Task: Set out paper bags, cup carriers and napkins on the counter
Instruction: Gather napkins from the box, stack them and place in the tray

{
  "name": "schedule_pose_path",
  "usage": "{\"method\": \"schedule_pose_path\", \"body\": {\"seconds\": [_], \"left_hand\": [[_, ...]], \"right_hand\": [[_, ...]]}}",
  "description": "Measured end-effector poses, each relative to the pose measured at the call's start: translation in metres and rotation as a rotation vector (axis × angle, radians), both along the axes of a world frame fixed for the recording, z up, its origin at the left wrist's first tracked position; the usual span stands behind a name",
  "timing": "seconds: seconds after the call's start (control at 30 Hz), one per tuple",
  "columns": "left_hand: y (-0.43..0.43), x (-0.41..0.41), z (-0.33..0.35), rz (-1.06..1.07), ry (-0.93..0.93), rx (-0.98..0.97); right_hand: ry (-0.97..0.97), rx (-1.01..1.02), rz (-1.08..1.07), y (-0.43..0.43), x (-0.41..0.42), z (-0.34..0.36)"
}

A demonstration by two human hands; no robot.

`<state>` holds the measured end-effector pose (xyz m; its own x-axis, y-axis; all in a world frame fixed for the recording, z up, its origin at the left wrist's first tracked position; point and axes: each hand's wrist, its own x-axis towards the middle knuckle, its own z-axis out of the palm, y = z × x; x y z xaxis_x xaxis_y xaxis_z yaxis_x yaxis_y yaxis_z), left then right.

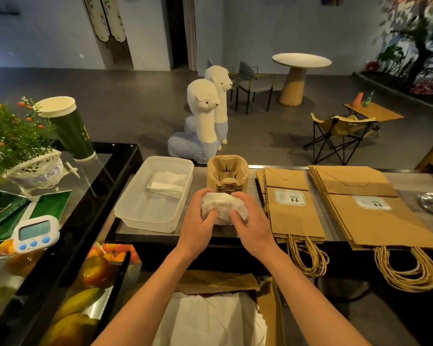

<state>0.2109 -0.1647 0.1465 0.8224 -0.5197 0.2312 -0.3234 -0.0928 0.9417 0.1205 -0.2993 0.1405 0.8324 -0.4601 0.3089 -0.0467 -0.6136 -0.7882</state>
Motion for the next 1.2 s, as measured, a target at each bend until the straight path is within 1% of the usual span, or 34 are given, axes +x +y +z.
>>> {"method": "schedule_pose_path", "body": {"seconds": [0.1,0.23,0.37,0.5,0.57,0.63,0.77,0.9,1.0,1.2], "left_hand": [[0.01,0.003,0.016,0.041,-0.033,-0.039],[0.026,0.012,0.034,0.102,-0.043,-0.057],[0.048,0.03,0.045,0.164,-0.012,-0.064],[0.065,0.055,0.058,0.216,0.066,-0.023],[0.071,0.07,0.065,0.24,0.112,0.004],[0.077,0.088,0.069,0.267,0.129,0.093],[0.084,0.12,0.072,0.259,0.056,0.383],[0.082,0.139,0.068,0.195,-0.045,0.619],[0.076,0.146,0.059,0.151,-0.144,0.774],[0.07,0.152,0.046,0.101,-0.235,0.927]], "right_hand": [[-0.057,0.01,-0.004,0.01,0.005,0.016],[-0.085,-0.008,0.013,0.027,0.019,0.034],[-0.051,0.023,-0.002,0.044,0.04,0.051],[0.005,0.045,0.027,0.059,0.07,0.063],[0.052,0.096,0.05,0.065,0.085,0.07],[0.106,0.128,0.071,0.069,0.101,0.077],[0.241,0.053,0.103,0.075,0.13,0.082],[0.385,-0.131,0.11,0.079,0.152,0.078],[0.441,-0.27,0.101,0.085,0.162,0.076],[0.646,-0.585,0.187,0.092,0.175,0.075]]}}
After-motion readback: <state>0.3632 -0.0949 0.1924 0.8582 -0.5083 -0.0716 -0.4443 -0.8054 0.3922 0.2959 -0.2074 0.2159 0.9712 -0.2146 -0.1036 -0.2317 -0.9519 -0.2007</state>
